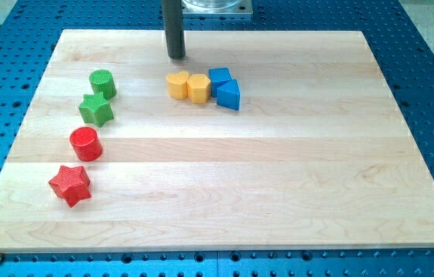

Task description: Move the cube below to the yellow hexagon

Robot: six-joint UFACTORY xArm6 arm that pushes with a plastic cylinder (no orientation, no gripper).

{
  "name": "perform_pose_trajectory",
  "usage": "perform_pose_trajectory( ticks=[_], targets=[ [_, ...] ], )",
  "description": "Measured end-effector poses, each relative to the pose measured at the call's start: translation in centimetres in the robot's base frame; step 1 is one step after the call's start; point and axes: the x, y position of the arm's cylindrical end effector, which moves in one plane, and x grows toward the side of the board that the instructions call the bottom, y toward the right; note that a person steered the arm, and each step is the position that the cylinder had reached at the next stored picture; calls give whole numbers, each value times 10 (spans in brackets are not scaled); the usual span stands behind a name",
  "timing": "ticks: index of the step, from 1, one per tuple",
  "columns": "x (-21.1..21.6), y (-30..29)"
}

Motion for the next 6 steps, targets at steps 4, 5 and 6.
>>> perform_pose_trajectory(
  ticks=[4, 5, 6],
  targets=[
    [-1, 19],
    [1, 72],
    [0, 128]
  ],
)
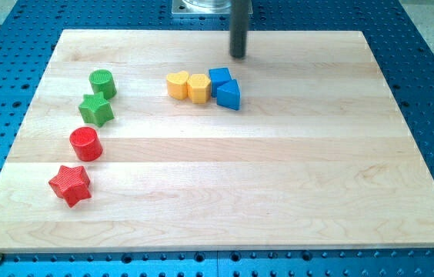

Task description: Move the cube below to the yellow hexagon

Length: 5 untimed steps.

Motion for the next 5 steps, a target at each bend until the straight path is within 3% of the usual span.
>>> perform_pose_trajectory(
  ticks=[1, 3, 5],
  targets=[
    [16, -5],
    [95, -59],
    [137, -34]
  ],
)
